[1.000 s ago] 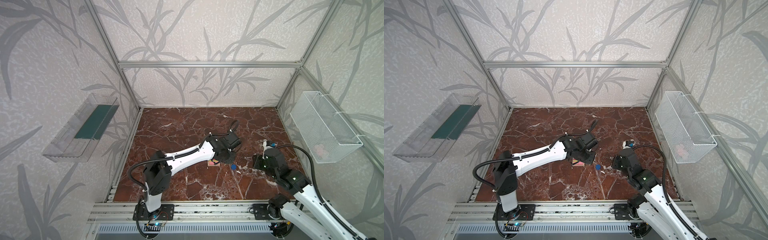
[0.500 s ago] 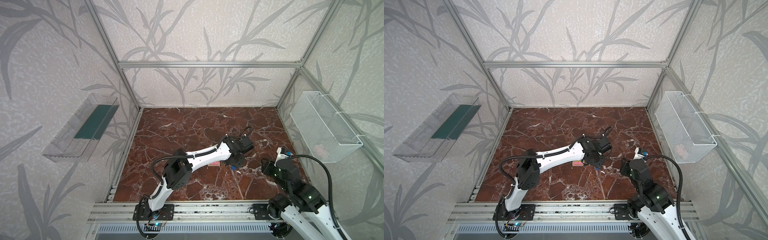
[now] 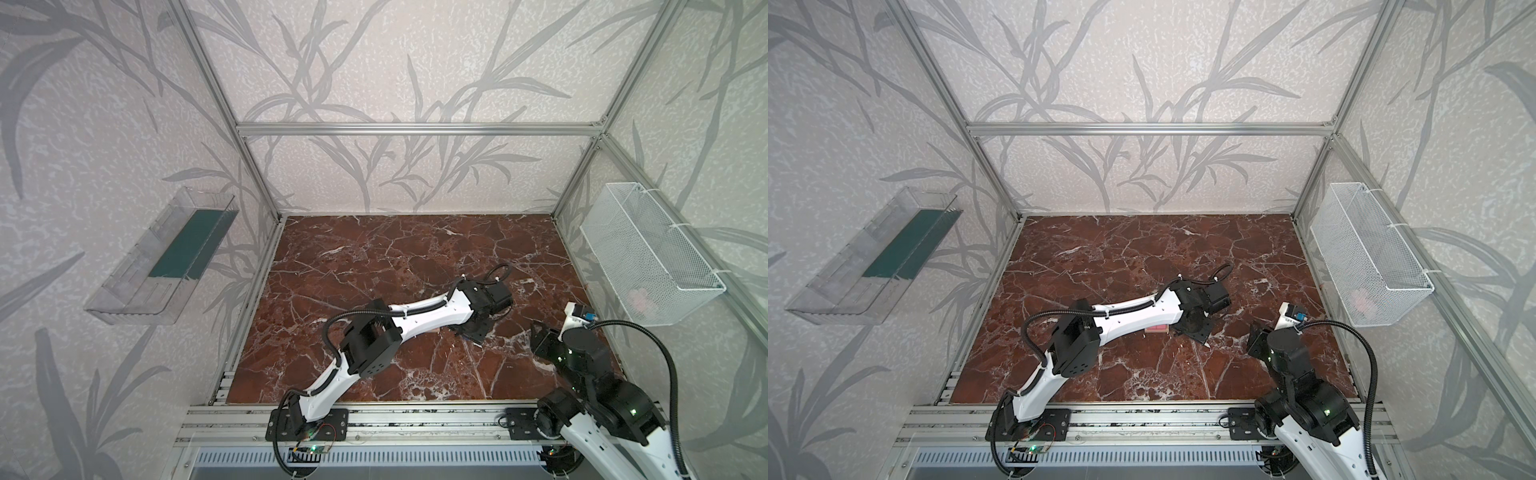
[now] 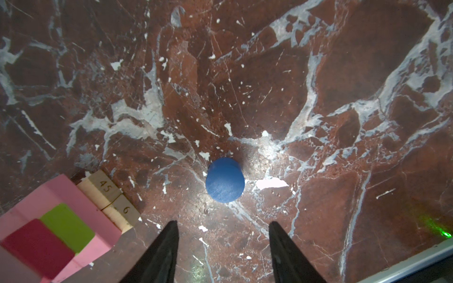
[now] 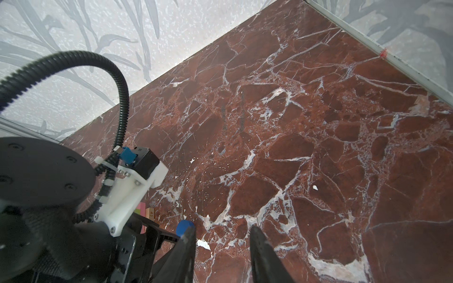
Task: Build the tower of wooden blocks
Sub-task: 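Move the left gripper over the blue cylinder while the right arm draws back, then lower the left gripper and close it on the blue cylinder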
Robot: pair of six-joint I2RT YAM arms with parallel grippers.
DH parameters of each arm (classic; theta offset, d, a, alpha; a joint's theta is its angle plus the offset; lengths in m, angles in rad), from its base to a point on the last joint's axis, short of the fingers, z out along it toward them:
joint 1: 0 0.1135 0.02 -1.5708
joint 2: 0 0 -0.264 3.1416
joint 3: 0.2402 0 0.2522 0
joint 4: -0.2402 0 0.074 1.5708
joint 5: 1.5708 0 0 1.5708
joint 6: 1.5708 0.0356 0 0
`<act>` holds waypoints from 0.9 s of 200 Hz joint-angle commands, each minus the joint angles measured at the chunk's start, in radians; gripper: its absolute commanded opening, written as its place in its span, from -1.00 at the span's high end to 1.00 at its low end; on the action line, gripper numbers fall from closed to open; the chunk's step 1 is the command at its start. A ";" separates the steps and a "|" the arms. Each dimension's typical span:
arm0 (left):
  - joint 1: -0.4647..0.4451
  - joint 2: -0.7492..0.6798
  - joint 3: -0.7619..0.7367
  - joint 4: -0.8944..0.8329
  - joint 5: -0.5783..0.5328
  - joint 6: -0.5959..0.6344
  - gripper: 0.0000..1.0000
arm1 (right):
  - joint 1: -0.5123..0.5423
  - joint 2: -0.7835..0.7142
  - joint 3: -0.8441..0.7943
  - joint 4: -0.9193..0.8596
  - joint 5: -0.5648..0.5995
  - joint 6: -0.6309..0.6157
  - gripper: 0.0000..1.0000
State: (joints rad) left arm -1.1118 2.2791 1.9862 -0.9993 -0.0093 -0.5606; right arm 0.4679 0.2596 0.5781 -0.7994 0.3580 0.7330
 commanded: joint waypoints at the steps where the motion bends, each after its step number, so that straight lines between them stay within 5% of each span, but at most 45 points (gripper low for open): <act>1: -0.005 0.034 0.039 -0.040 -0.027 -0.007 -0.16 | -0.003 -0.011 0.007 -0.027 0.019 0.005 0.23; 180: 0.001 0.100 0.063 -0.015 -0.014 -0.037 0.09 | -0.004 -0.020 0.009 -0.025 0.007 -0.001 0.23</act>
State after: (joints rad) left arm -1.1118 2.3627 2.0186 -1.0065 -0.0238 -0.5804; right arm 0.4683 0.2523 0.5781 -0.8135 0.3580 0.7326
